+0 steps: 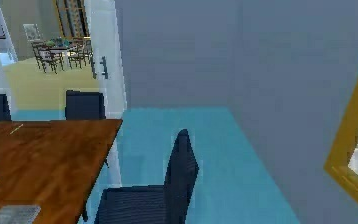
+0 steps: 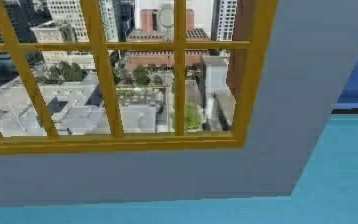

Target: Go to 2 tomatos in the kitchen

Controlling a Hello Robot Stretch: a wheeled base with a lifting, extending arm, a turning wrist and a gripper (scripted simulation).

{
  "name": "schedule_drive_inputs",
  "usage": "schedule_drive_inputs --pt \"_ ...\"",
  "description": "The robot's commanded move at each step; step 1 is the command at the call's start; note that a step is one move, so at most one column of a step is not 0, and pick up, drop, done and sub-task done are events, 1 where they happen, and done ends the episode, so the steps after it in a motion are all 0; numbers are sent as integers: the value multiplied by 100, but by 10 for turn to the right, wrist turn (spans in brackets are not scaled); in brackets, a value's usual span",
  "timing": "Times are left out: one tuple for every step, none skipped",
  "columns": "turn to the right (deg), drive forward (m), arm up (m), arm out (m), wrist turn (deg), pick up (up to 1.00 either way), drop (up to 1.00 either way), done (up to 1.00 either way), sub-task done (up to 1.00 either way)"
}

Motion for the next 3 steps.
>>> schedule_drive_inputs --pt "450 0 0 0 0 0 0 0 0" --pt "150 0 0 0 0 0 0 0 0" --pt "0 30 0 0 0 0 0 0 0"
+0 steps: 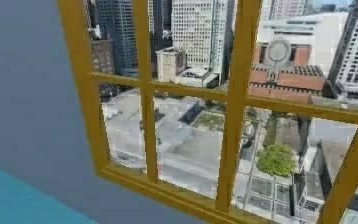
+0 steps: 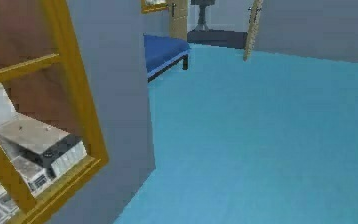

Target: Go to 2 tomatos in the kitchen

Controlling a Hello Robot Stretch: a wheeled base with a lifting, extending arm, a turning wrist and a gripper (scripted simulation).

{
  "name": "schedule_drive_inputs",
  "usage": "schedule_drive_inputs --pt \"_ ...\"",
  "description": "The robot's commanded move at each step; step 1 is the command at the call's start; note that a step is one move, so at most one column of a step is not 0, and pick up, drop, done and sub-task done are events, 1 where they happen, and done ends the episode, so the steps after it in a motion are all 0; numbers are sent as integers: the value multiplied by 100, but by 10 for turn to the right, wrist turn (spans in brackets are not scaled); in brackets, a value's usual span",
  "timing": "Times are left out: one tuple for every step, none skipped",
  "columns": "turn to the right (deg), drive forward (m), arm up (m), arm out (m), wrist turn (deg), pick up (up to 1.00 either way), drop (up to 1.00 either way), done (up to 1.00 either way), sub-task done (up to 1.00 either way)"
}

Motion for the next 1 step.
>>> schedule_drive_inputs --pt "-270 0 0 0 0 0 0 0 0"
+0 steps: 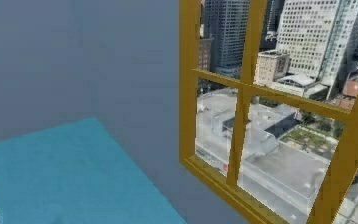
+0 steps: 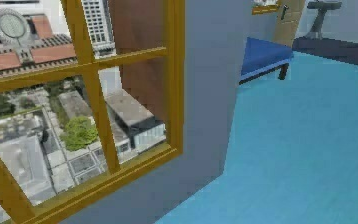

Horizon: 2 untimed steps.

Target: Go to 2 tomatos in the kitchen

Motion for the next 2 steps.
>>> schedule_drive_inputs --pt "0 55 0 0 0 0 0 0 0" --pt "-360 0 0 0 0 0 0 0 0"
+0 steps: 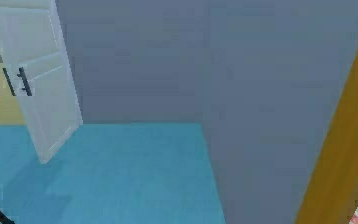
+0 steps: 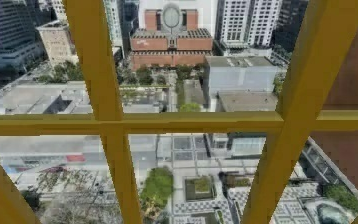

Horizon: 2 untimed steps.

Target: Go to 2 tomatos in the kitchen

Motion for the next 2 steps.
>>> schedule_drive_inputs --pt "0 45 0 0 0 0 0 0 0" --pt "-390 0 0 0 0 0 0 0 0"
